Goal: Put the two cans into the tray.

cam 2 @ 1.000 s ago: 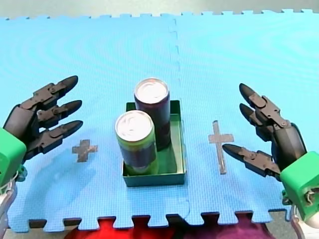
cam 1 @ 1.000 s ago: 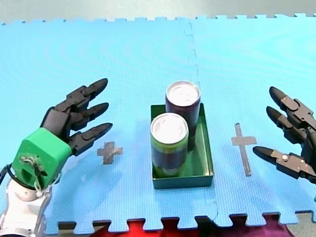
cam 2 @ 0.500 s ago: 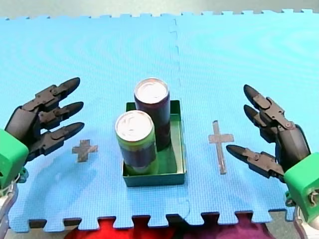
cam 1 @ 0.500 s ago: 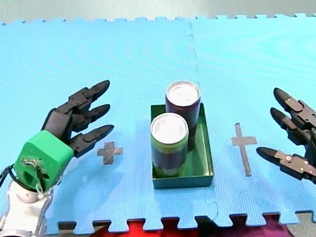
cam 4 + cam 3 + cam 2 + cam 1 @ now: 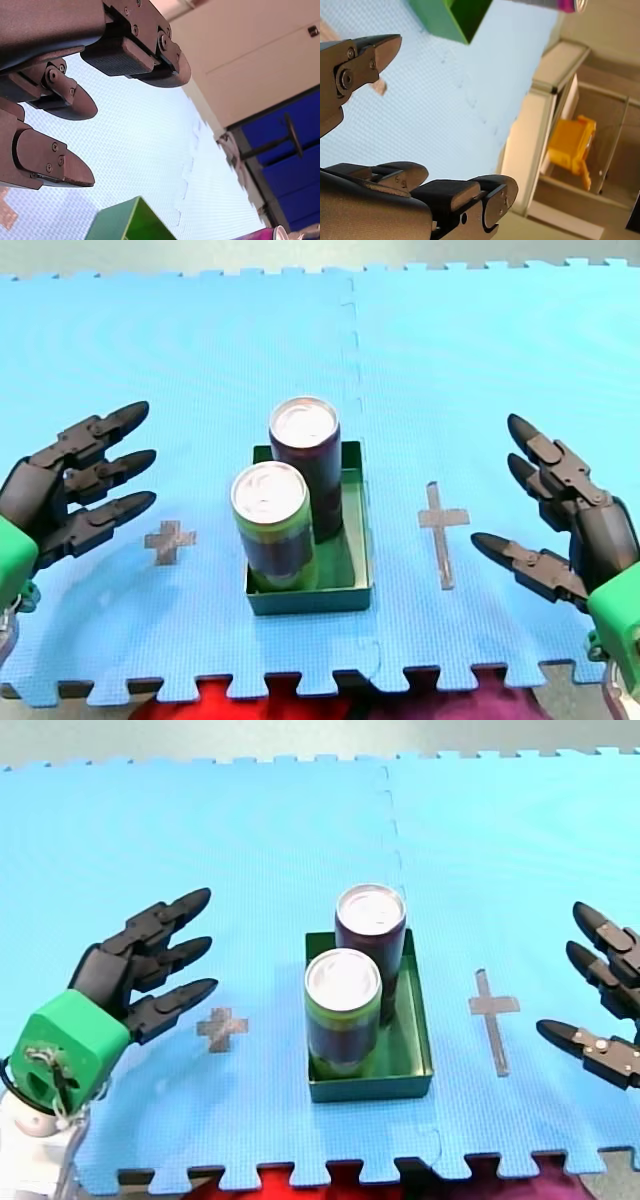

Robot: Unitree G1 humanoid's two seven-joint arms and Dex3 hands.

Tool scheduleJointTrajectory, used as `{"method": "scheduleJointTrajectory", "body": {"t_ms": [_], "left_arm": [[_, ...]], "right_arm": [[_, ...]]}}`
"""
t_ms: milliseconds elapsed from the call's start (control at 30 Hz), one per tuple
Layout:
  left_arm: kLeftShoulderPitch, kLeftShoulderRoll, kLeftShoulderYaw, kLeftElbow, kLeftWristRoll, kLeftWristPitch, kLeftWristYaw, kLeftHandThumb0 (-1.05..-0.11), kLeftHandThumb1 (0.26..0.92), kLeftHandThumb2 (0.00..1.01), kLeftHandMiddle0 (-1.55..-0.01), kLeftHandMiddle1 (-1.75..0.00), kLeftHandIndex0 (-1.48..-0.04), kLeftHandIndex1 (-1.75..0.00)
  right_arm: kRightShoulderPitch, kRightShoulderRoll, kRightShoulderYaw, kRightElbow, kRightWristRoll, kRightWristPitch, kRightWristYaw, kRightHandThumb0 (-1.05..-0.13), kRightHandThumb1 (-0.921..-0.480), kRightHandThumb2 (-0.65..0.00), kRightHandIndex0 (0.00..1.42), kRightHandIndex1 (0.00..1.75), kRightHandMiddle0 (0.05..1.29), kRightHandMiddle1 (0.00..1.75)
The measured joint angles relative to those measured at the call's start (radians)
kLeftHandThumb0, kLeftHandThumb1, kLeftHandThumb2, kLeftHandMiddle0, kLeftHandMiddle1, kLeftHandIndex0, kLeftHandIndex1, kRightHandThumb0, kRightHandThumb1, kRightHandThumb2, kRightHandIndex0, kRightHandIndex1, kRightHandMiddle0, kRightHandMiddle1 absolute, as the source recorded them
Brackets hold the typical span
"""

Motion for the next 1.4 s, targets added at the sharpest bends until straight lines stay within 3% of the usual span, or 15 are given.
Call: {"method": "scheduleJointTrajectory", "body": {"t_ms": [133, 300, 700, 1400], "left_arm": [[0.004, 0.025, 0.018, 0.04, -0.008, -0.034, -0.005, -1.048, 0.919, 0.01, -0.58, 0.0, -0.45, 0.0], [-0.002, 0.032, 0.032, 0.095, -0.013, -0.068, -0.005, -1.048, 0.919, 0.01, -0.57, 0.0, -0.45, 0.0], [-0.017, 0.041, 0.056, 0.178, -0.036, -0.111, -0.042, -1.048, 0.917, 0.0, -0.55, 0.0, -0.42, 0.0], [-0.032, 0.052, 0.091, 0.249, -0.075, -0.125, -0.113, -1.048, 0.912, 0.0, -0.51, 0.0, -0.38, 0.0]], "right_arm": [[0.018, -0.008, -0.017, -0.003, 0.007, -0.008, -0.008, -0.848, -0.781, -0.001, 0.41, 0.0, 0.4, 0.0], [0.027, -0.009, -0.027, -0.003, 0.014, -0.02, -0.013, -0.849, -0.784, -0.002, 0.42, 0.0, 0.41, 0.0], [0.027, -0.014, -0.034, 0.022, 0.014, -0.047, -0.018, -0.845, -0.789, -0.002, 0.42, 0.0, 0.41, 0.0], [0.032, -0.018, -0.033, 0.029, 0.008, -0.053, -0.028, -0.858, -0.802, -0.002, 0.41, 0.0, 0.4, 0.0]]}}
